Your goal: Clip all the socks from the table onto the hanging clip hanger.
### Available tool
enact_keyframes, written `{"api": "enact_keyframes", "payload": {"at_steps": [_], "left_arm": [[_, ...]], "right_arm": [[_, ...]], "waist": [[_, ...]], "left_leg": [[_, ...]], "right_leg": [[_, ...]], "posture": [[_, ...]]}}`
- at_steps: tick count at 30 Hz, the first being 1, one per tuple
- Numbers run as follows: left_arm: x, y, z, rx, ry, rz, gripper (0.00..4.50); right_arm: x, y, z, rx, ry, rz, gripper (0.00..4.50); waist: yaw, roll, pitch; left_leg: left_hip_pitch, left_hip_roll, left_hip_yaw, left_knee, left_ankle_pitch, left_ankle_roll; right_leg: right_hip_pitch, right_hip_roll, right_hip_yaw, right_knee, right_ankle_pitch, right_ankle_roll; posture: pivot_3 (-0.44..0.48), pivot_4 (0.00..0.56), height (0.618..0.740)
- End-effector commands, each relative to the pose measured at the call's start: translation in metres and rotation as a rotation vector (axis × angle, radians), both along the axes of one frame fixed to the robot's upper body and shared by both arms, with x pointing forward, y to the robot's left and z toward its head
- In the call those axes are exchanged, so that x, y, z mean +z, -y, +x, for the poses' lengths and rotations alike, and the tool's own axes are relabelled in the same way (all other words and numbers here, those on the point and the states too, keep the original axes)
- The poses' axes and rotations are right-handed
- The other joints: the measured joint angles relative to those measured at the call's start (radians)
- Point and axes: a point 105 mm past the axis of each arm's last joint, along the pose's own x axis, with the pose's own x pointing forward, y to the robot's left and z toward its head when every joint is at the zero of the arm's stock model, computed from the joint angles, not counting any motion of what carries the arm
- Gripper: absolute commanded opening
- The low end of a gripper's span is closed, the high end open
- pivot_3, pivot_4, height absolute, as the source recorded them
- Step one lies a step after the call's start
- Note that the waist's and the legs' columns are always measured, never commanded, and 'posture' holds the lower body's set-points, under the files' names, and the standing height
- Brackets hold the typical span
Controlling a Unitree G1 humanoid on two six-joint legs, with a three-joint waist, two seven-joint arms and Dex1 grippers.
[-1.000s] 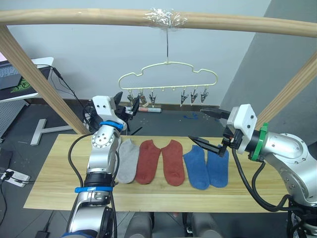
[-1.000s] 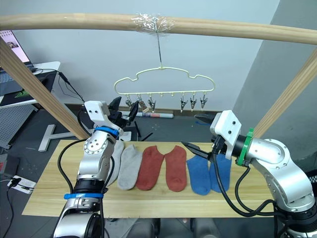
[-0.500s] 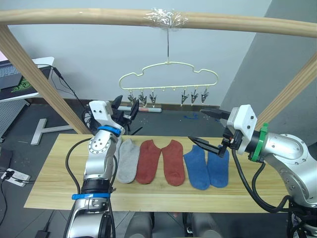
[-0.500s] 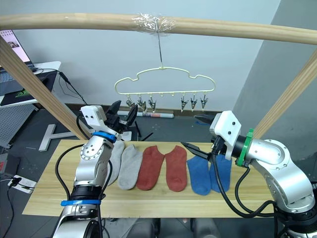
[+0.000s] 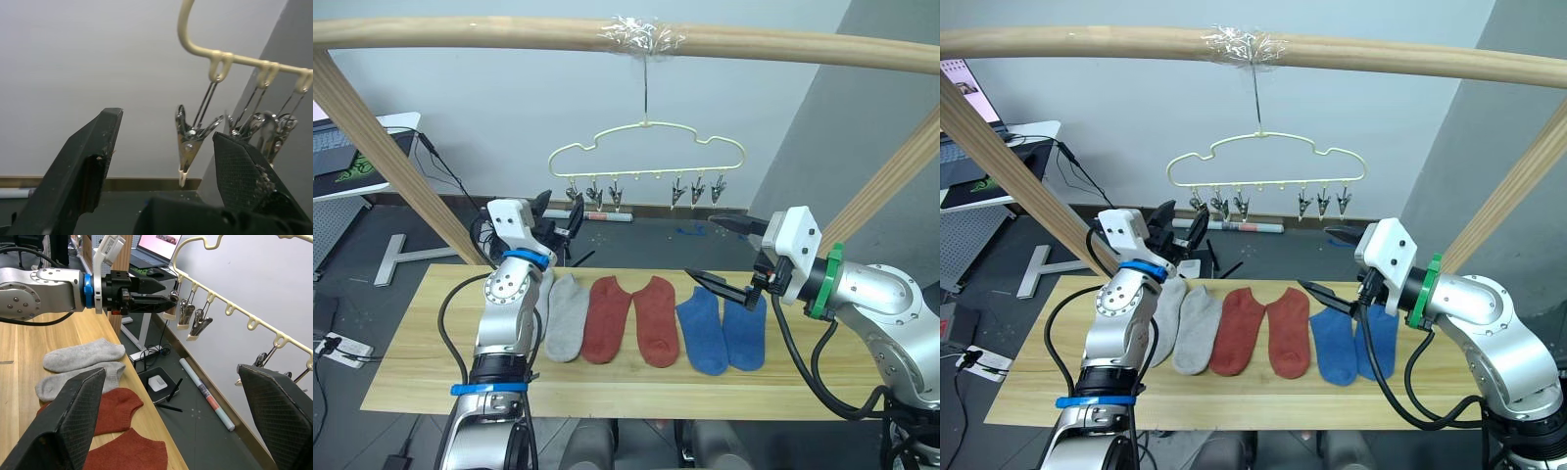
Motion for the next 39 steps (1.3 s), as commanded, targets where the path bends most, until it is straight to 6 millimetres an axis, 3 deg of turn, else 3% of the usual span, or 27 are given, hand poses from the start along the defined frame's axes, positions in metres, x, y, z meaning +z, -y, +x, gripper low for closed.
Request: {"api": "enact_keyframes", "payload": {"at_steps": [1, 15, 18, 23, 27, 31, 35, 39], "left_arm": [[0.014, 0.003, 0.002, -0.009, 0.046, 0.015, 3.4], [0.027, 0.009, 0.007, -0.036, 0.088, -0.009, 3.4], [0.028, 0.012, 0.007, -0.047, 0.088, -0.017, 2.82], [0.026, 0.013, 0.008, -0.055, 0.08, -0.015, 1.3], [0.026, 0.013, 0.008, -0.056, 0.081, -0.012, 0.44], [0.029, 0.011, 0.008, -0.053, 0.086, -0.006, 0.02], [0.031, 0.012, 0.005, -0.078, 0.089, 0.02, 0.02], [0.034, 0.015, 0.003, -0.106, 0.09, 0.028, 0.02]], "right_arm": [[0.01, -0.003, -0.004, 0.016, 0.047, 0.014, 4.5], [0.01, -0.004, -0.005, 0.016, 0.048, 0.017, 4.5], [0.01, -0.004, -0.004, 0.014, 0.048, 0.017, 4.5], [0.009, -0.004, -0.005, 0.012, 0.045, 0.018, 4.5], [0.006, -0.003, -0.006, 0.009, 0.03, 0.016, 4.5], [-0.017, 0.02, 0.003, -0.142, -0.022, -0.013, 4.5], [-0.065, 0.065, 0.013, -0.424, -0.103, -0.058, 4.5], [-0.101, 0.086, 0.017, -0.589, -0.178, -0.056, 4.5]], "waist": [[0.0, 0.0, 0.0], [0.0, 0.0, 0.0], [0.0, 0.0, 0.0], [0.0, 0.0, 0.0], [0.0, 0.0, 0.0], [0.001, 0.0, 0.0], [0.002, 0.0, 0.0], [-0.002, 0.002, 0.002]], "left_leg": [[0.0, 0.0, 0.0, 0.0, 0.0, 0.0], [-0.001, 0.0, 0.0, 0.0, 0.0, 0.0], [-0.001, 0.0, 0.0, 0.0, 0.0, 0.0], [-0.001, 0.0, 0.0, 0.0, 0.0, 0.0], [-0.001, 0.0, 0.0, 0.0, 0.0, 0.0], [-0.001, 0.0, -0.001, 0.0, 0.0, 0.0], [-0.002, 0.0, -0.001, 0.0, 0.0, 0.0], [-0.002, -0.001, 0.0, 0.0, 0.0, 0.0]], "right_leg": [[0.0, 0.0, 0.0, 0.0, 0.0, 0.0], [0.0, 0.0, 0.0, -0.001, 0.0, 0.0], [0.0, 0.0, 0.0, -0.001, 0.0, 0.0], [0.0, 0.0, 0.0, -0.001, 0.0, 0.0], [0.0, 0.0, 0.0, -0.001, 0.0, 0.0], [0.0, 0.0, -0.001, -0.001, 0.0, 0.0], [0.0, -0.001, -0.001, -0.003, 0.0, 0.0], [0.001, -0.004, 0.0, -0.005, 0.0, 0.0]], "posture": [[-0.051, 0.205, 0.72], [-0.05, 0.202, 0.72], [-0.048, 0.2, 0.72], [-0.051, 0.201, 0.72], [-0.052, 0.201, 0.72], [-0.047, 0.204, 0.72], [-0.04, 0.216, 0.72], [-0.043, 0.223, 0.72]]}}
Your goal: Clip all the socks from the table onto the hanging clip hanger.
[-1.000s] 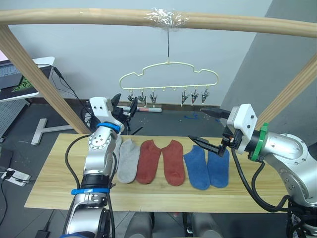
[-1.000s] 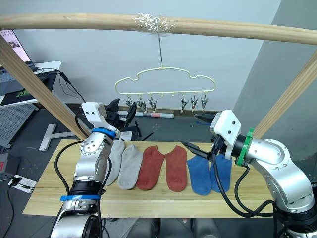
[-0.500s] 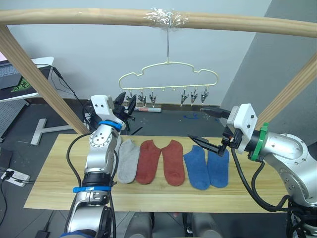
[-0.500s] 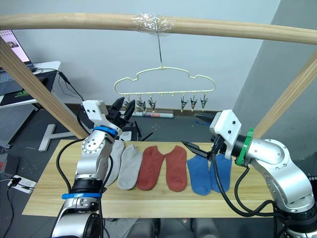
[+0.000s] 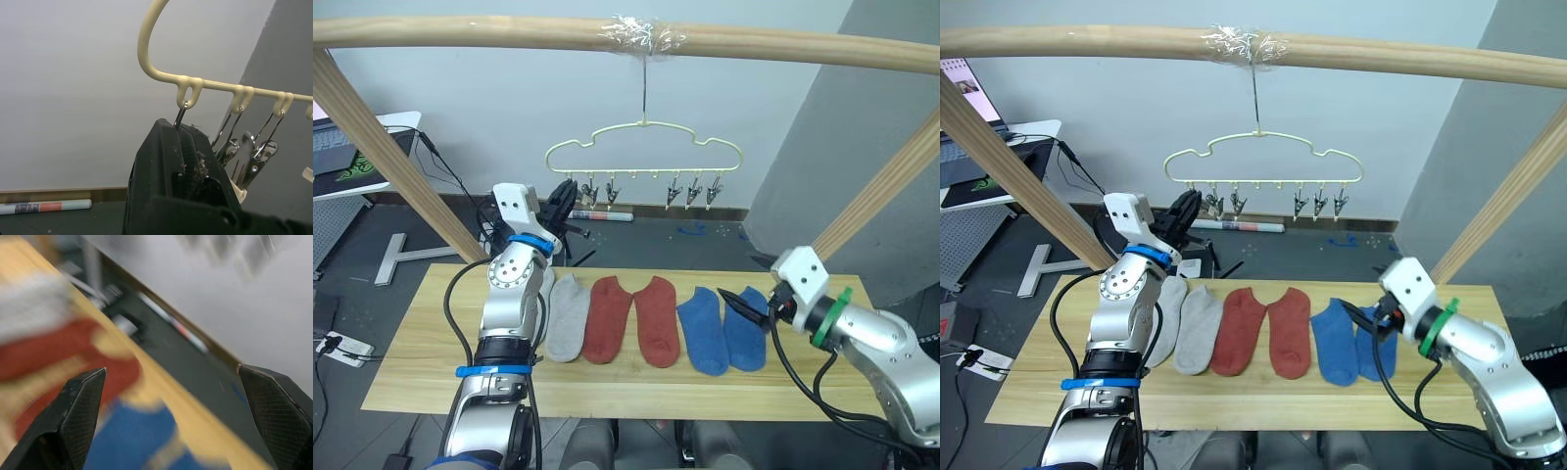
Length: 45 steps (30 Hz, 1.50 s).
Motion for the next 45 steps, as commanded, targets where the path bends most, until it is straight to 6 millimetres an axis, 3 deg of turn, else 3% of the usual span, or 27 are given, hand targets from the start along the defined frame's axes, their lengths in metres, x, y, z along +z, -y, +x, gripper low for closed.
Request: {"api": "enact_keyframes", "payload": {"at_steps": [1, 8, 18, 23, 27, 34, 37, 42, 45], "left_arm": [[0.016, 0.005, -0.005, -0.035, 0.05, 0.008, 0.02], [0.02, 0.004, -0.007, -0.047, 0.047, 0.013, 0.02], [0.021, 0.001, -0.011, -0.055, 0.036, 0.037, 0.02], [0.02, -0.002, -0.012, -0.054, 0.027, 0.047, 0.02], [0.02, -0.005, -0.013, -0.052, 0.021, 0.056, 0.0], [0.015, -0.005, -0.014, -0.086, -0.022, 0.052, 0.0], [0.014, -0.002, -0.017, -0.147, -0.062, 0.02, 0.0], [0.017, 0.0, -0.025, -0.262, -0.156, -0.058, 0.0], [0.025, -0.001, -0.03, -0.313, -0.2, -0.101, 0.0]], "right_arm": [[-0.011, 0.013, 0.008, -0.131, 0.027, 0.011, 4.5], [-0.056, 0.011, 0.029, -0.337, -0.079, 0.103, 4.5], [-0.087, 0.022, 0.044, -0.524, -0.129, 0.128, 4.5], [-0.11, 0.013, 0.043, -0.542, -0.258, 0.227, 4.5], [-0.123, 0.017, 0.042, -0.56, -0.299, 0.212, 3.66], [-0.125, 0.023, 0.038, -0.575, -0.306, 0.201, 1.24], [-0.112, 0.017, 0.039, -0.494, -0.247, 0.162, 0.12], [-0.07, -0.014, 0.044, -0.217, -0.056, -0.006, 0.05], [-0.04, -0.049, 0.05, -0.035, 0.097, -0.085, 0.05]], "waist": [[-0.004, 0.001, 0.002], [-0.003, 0.004, 0.006], [-0.001, 0.008, 0.013], [-0.003, 0.009, 0.014], [-0.003, 0.01, 0.015], [-0.003, 0.01, 0.015], [-0.003, 0.01, 0.015], [-0.007, 0.013, 0.018], [-0.012, 0.011, 0.023]], "left_leg": [[0.0, 0.0, 0.0, 0.0, 0.0, 0.0], [0.0, 0.001, -0.001, 0.0, 0.0, -0.001], [-0.003, -0.002, -0.001, 0.0, 0.0, 0.0], [-0.003, -0.001, -0.002, 0.0, 0.0, 0.0], [-0.003, -0.001, -0.001, 0.0, 0.0, 0.0], [-0.003, -0.001, -0.001, 0.0, 0.0, 0.0], [-0.003, -0.001, -0.001, 0.0, 0.0, 0.0], [-0.003, -0.001, 0.0, 0.0, 0.0, 0.0], [-0.003, 0.0, -0.001, 0.0, 0.0, 0.0]], "right_leg": [[0.0, 0.0, 0.0, 0.0, 0.0, 0.0], [0.0, 0.001, 0.0, 0.0, 0.0, 0.0], [-0.001, 0.001, -0.001, -0.001, 0.0, 0.0], [-0.001, 0.001, -0.001, -0.001, 0.0, 0.0], [-0.001, 0.001, -0.001, -0.001, 0.0, 0.0], [-0.001, 0.001, -0.001, -0.001, 0.0, 0.0], [-0.001, 0.001, -0.001, 0.0, 0.0, 0.001], [-0.001, 0.002, 0.0, 0.0, 0.0, 0.001], [-0.002, 0.004, -0.001, 0.0, 0.0, 0.001]], "posture": [[-0.046, 0.222, 0.72], [-0.045, 0.227, 0.72], [-0.015, 0.235, 0.72], [-0.009, 0.234, 0.72], [-0.005, 0.233, 0.72], [-0.005, 0.235, 0.72], [-0.007, 0.235, 0.72], [-0.008, 0.243, 0.72], [-0.005, 0.242, 0.72]]}}
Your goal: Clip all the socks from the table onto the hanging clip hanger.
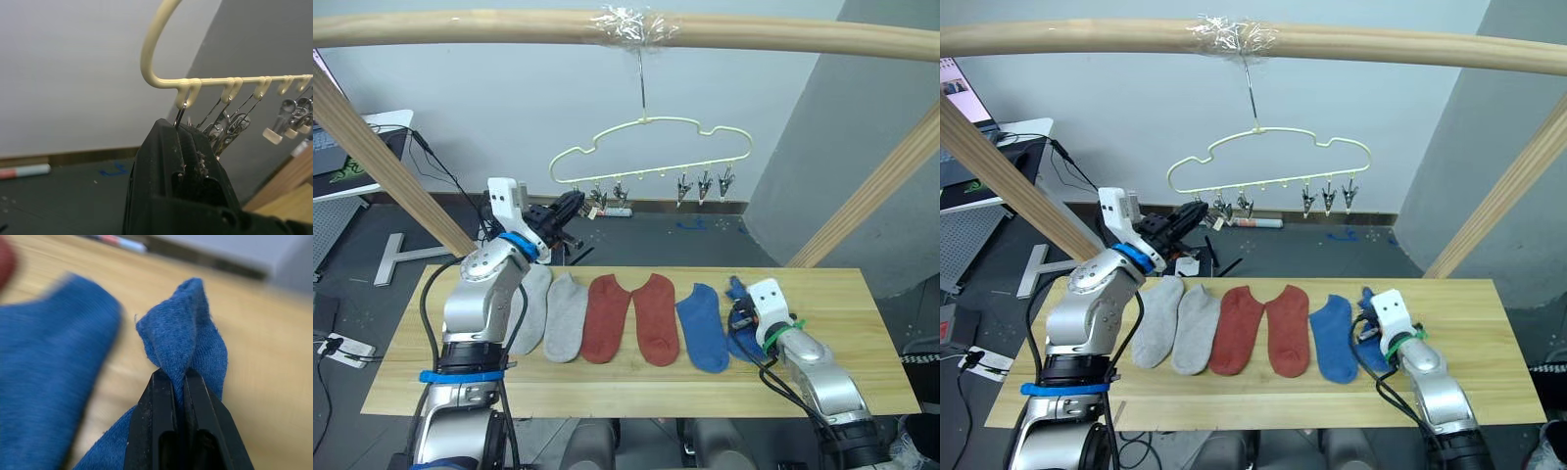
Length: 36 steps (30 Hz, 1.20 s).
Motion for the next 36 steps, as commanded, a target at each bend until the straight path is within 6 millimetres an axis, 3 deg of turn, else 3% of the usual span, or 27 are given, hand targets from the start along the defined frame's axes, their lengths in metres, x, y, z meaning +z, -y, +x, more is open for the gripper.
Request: {"api": "enact_keyframes", "payload": {"at_steps": [1, 9, 13, 17, 25, 36], "left_arm": [[0.02, 0.001, -0.01, -0.065, -0.006, -0.048, 0.0], [0.026, 0.005, -0.015, -0.104, -0.088, -0.11, 0.0], [0.025, 0.007, -0.016, -0.108, -0.102, -0.11, 0.0], [0.021, 0.007, -0.017, -0.099, -0.108, -0.103, 0.0], [0.014, 0.004, -0.019, -0.078, -0.118, -0.099, 0.0], [0.012, 0.003, -0.017, -0.057, -0.133, -0.138, 0.0]], "right_arm": [[0.044, -0.047, 0.007, 0.23, 0.203, -0.076, 0.05], [0.067, -0.117, 0.024, 0.46, 0.331, -0.174, 0.05], [0.076, -0.153, 0.033, 0.529, 0.347, -0.16, 0.05], [0.091, -0.178, 0.036, 0.57, 0.39, -0.125, 0.05], [0.113, -0.198, 0.03, 0.622, 0.451, -0.061, 0.05], [0.106, -0.207, 0.024, 0.647, 0.408, -0.045, 0.05]], "waist": [[-0.002, -0.001, 0.001], [0.008, -0.004, 0.003], [0.009, -0.004, 0.003], [0.009, -0.004, 0.003], [0.009, -0.004, 0.003], [0.009, -0.004, 0.003]], "left_leg": [[0.0, 0.001, 0.0, 0.0, 0.0, 0.0], [-0.008, 0.0, 0.001, 0.002, 0.002, -0.004], [-0.009, -0.001, 0.0, 0.002, 0.005, -0.009], [-0.009, 0.0, 0.0, 0.001, 0.007, -0.011], [-0.009, -0.001, 0.0, 0.001, 0.007, -0.011], [-0.009, -0.001, 0.0, 0.001, 0.007, -0.012]], "right_leg": [[0.0, 0.001, 0.0, 0.0, 0.0, 0.0], [-0.013, -0.001, 0.002, 0.009, 0.0, 0.0], [-0.015, -0.005, 0.001, 0.011, 0.0, 0.0], [-0.015, -0.005, 0.001, 0.013, 0.0, -0.001], [-0.016, -0.006, 0.001, 0.013, 0.0, -0.001], [-0.016, -0.006, 0.001, 0.014, 0.0, -0.001]], "posture": [[-0.005, 0.242, 0.72], [0.02, 0.233, 0.72], [0.022, 0.222, 0.72], [0.026, 0.214, 0.72], [0.034, 0.211, 0.72], [0.033, 0.204, 0.72]]}}
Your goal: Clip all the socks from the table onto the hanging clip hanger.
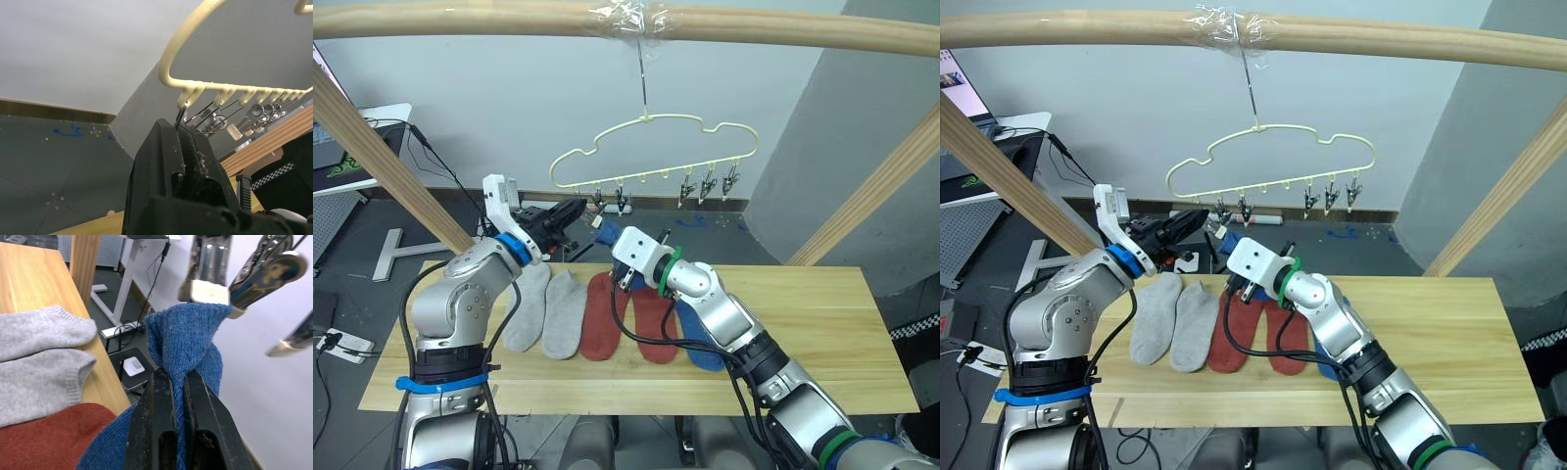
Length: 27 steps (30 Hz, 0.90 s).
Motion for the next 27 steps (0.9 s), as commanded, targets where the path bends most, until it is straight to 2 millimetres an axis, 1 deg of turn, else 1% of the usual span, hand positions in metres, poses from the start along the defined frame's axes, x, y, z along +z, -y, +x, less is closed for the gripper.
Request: {"api": "enact_keyframes", "payload": {"at_steps": [1, 9, 14, 18, 19, 22, 26, 27], "left_arm": [[0.006, -0.003, -0.003, 0.005, 0.023, -0.005, 0.0], [-0.001, -0.001, -0.006, -0.004, 0.002, 0.007, 0.0], [-0.004, -0.001, -0.006, 0.002, -0.011, 0.005, 0.0], [-0.003, -0.003, -0.005, 0.008, -0.011, 0.0, 1.14], [-0.003, -0.004, -0.005, 0.006, -0.012, -0.001, 1.54], [-0.003, -0.003, -0.007, -0.005, -0.016, -0.004, 2.4], [-0.003, -0.005, -0.01, -0.015, -0.016, 0.005, 2.4], [-0.003, -0.005, -0.011, -0.015, -0.015, 0.011, 2.43]], "right_arm": [[0.014, -0.008, -0.006, 0.031, 0.035, 0.043, 0.05], [0.03, -0.016, -0.012, 0.066, 0.074, 0.123, 0.05], [0.035, -0.016, -0.011, 0.064, 0.09, 0.136, 0.05], [0.035, -0.015, -0.01, 0.063, 0.093, 0.137, 0.0], [0.035, -0.015, -0.01, 0.064, 0.092, 0.136, 0.0], [0.034, -0.013, -0.01, 0.06, 0.09, 0.134, 0.0], [0.032, -0.012, -0.01, 0.053, 0.069, 0.145, 0.0], [0.032, -0.011, -0.01, 0.047, 0.058, 0.159, 0.26]], "waist": [[0.0, 0.0, 0.0], [-0.001, 0.0, 0.0], [-0.001, 0.0, -0.001], [-0.001, -0.001, -0.001], [-0.001, -0.001, -0.001], [-0.001, -0.001, -0.001], [0.0, -0.001, -0.001], [0.0, -0.001, -0.001]], "left_leg": [[0.0, 0.0, 0.0, 0.0, 0.0, 0.0], [0.0, 0.0, 0.0, 0.0, 0.0, 0.0], [0.0, 0.0, 0.0, 0.0, 0.0, 0.0], [0.0, 0.0, 0.0, 0.0, 0.0, 0.0], [0.0, 0.0, 0.0, 0.0, 0.0, -0.001], [0.0, 0.0, 0.0, 0.0, 0.0, -0.001], [0.0, 0.0, 0.0, 0.0, 0.0, -0.001], [0.0, 0.0, 0.0, 0.0, 0.0, -0.001]], "right_leg": [[0.0, 0.0, 0.0, 0.0, 0.0, 0.0], [0.0, 0.0, 0.0, 0.0, 0.0, 0.0], [0.0, 0.0, 0.0, 0.0, 0.0, 0.0], [0.0, 0.0, 0.0, 0.001, 0.0, 0.0], [0.0, 0.0, 0.0, 0.001, 0.0, 0.0], [0.0, 0.0, 0.0, 0.001, 0.0, 0.0], [0.0, 0.0, 0.0, 0.001, 0.0, 0.0], [0.0, 0.0, 0.0, 0.001, 0.0, 0.0]], "posture": [[0.033, 0.203, 0.72], [0.034, 0.202, 0.72], [0.037, 0.199, 0.72], [0.039, 0.195, 0.72], [0.039, 0.195, 0.72], [0.039, 0.195, 0.72], [0.037, 0.205, 0.72], [0.037, 0.205, 0.72]]}}
